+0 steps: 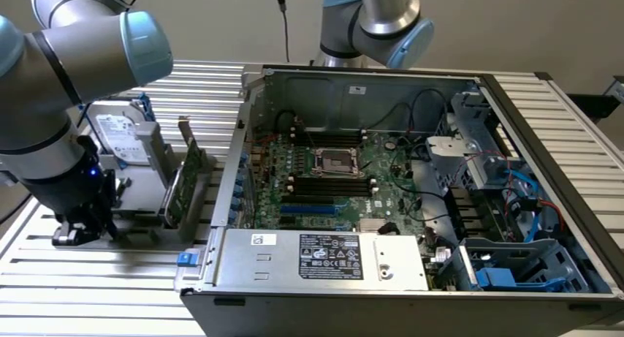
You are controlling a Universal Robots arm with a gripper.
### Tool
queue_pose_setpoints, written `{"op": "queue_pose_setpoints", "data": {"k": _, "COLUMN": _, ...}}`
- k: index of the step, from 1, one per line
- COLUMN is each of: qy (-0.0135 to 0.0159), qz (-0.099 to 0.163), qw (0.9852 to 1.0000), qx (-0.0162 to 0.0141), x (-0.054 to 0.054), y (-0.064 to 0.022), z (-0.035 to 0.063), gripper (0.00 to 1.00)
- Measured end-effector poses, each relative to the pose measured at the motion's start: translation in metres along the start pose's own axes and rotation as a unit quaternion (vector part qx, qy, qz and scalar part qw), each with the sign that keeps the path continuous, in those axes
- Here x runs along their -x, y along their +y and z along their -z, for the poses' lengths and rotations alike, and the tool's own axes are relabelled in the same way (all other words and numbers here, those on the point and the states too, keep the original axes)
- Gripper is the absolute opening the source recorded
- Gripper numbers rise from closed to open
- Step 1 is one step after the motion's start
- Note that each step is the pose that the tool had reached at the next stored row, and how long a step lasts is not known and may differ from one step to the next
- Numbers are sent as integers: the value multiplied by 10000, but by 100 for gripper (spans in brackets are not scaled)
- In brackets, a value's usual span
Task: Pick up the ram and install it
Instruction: 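Pick up the ram and move it above insertion slot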
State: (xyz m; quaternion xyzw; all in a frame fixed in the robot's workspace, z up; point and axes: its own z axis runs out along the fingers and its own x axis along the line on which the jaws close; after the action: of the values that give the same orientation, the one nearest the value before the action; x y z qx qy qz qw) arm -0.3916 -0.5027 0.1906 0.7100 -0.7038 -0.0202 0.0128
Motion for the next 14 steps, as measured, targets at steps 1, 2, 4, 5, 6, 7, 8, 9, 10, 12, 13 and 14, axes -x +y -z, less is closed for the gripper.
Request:
{"op": "queue_pose_setpoints", "data": {"k": 1, "qy": -1, "qz": -21, "qw": 10000, "qx": 1, "x": -2, "y": 0, "z": 0, "gripper": 14}}
{"op": "queue_pose_setpoints", "data": {"k": 2, "qy": -2, "qz": -44, "qw": 10000, "qx": 2, "x": -3, "y": 0, "z": 1, "gripper": 14}}
{"op": "queue_pose_setpoints", "data": {"k": 4, "qy": -4, "qz": -89, "qw": 10000, "qx": 5, "x": -4, "y": 0, "z": 8, "gripper": 14}}
{"op": "queue_pose_setpoints", "data": {"k": 5, "qy": -5, "qz": -111, "qw": 9999, "qx": 6, "x": -4, "y": 1, "z": 17, "gripper": 14}}
{"op": "queue_pose_setpoints", "data": {"k": 6, "qy": -6, "qz": -125, "qw": 9999, "qx": 9, "x": -4, "y": 2, "z": 32, "gripper": 14}}
{"op": "queue_pose_setpoints", "data": {"k": 7, "qy": -7, "qz": -136, "qw": 9999, "qx": 12, "x": -4, "y": 2, "z": 53, "gripper": 14}}
{"op": "queue_pose_setpoints", "data": {"k": 8, "qy": -7, "qz": -144, "qw": 9999, "qx": 15, "x": -4, "y": 4, "z": 78, "gripper": 14}}
{"op": "queue_pose_setpoints", "data": {"k": 9, "qy": -7, "qz": -150, "qw": 9999, "qx": 19, "x": -3, "y": 5, "z": 110, "gripper": 14}}
{"op": "queue_pose_setpoints", "data": {"k": 10, "qy": -7, "qz": -154, "qw": 9999, "qx": 23, "x": -3, "y": 7, "z": 148, "gripper": 14}}
{"op": "queue_pose_setpoints", "data": {"k": 12, "qy": -7, "qz": -160, "qw": 9999, "qx": 31, "x": -2, "y": 10, "z": 228, "gripper": 14}}
{"op": "queue_pose_setpoints", "data": {"k": 13, "qy": -7, "qz": -162, "qw": 9999, "qx": 36, "x": -2, "y": 12, "z": 276, "gripper": 14}}
{"op": "queue_pose_setpoints", "data": {"k": 14, "qy": -8, "qz": -164, "qw": 9999, "qx": 40, "x": -1, "y": 14, "z": 321, "gripper": 14}}
